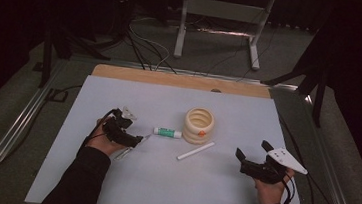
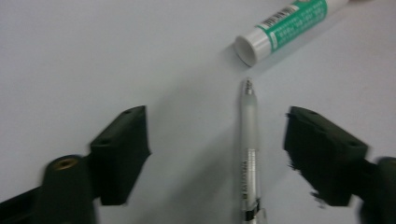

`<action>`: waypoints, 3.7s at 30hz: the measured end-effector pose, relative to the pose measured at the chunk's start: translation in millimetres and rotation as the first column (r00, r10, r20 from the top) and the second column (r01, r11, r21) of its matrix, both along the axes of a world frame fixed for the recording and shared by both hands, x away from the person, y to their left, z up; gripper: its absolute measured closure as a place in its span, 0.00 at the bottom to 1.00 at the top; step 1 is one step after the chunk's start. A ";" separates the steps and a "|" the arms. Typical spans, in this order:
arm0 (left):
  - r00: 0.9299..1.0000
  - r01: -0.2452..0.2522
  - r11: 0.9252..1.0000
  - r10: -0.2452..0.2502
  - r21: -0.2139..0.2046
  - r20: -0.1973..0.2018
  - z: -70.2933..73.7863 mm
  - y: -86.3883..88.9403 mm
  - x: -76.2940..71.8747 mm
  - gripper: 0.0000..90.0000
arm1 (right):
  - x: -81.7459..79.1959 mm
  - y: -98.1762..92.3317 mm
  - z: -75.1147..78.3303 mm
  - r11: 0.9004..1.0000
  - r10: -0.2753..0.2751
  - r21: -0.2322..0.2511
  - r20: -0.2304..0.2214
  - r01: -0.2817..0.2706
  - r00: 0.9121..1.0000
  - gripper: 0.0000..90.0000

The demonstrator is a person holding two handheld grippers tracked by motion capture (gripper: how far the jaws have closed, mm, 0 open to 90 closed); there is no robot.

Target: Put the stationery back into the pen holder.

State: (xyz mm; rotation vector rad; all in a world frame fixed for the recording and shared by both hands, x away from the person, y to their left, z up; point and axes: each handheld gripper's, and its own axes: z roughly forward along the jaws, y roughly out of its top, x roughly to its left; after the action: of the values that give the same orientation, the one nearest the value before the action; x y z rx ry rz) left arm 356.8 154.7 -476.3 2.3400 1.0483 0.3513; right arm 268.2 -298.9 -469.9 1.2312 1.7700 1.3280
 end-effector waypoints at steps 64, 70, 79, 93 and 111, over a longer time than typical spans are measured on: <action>0.998 0.061 0.989 -0.056 -0.135 0.043 51.6 -10.5 9.0 0.90 | 0.1 -2.3 -1.1 1.000 -0.015 0.015 -0.006 0.015 1.000 0.00; 0.997 0.062 0.986 -0.053 -0.152 0.060 59.6 -11.5 12.2 0.90 | 0.2 -2.1 -1.2 1.000 -0.013 0.015 -0.005 0.013 1.000 0.00; 0.995 0.064 0.982 -0.049 -0.176 0.092 72.0 -14.2 16.8 0.90 | 0.2 -2.1 -1.2 1.000 -0.015 0.015 -0.003 0.015 1.000 0.00; 0.990 0.076 0.975 -0.050 -0.207 0.129 87.1 -20.7 24.5 0.90 | 0.4 -2.6 -1.3 1.000 -0.014 0.017 0.001 0.014 1.000 0.00; 0.983 0.090 0.966 -0.047 -0.241 0.179 105.6 -31.6 39.0 0.90 | 1.2 -1.7 -2.2 1.000 -0.008 0.018 -0.002 0.009 1.000 0.00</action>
State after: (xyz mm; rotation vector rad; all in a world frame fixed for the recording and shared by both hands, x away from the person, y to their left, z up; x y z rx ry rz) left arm 395.8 123.1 -370.7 2.0766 0.8720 0.3651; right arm 269.4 -300.6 -472.0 1.2485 1.7554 1.3415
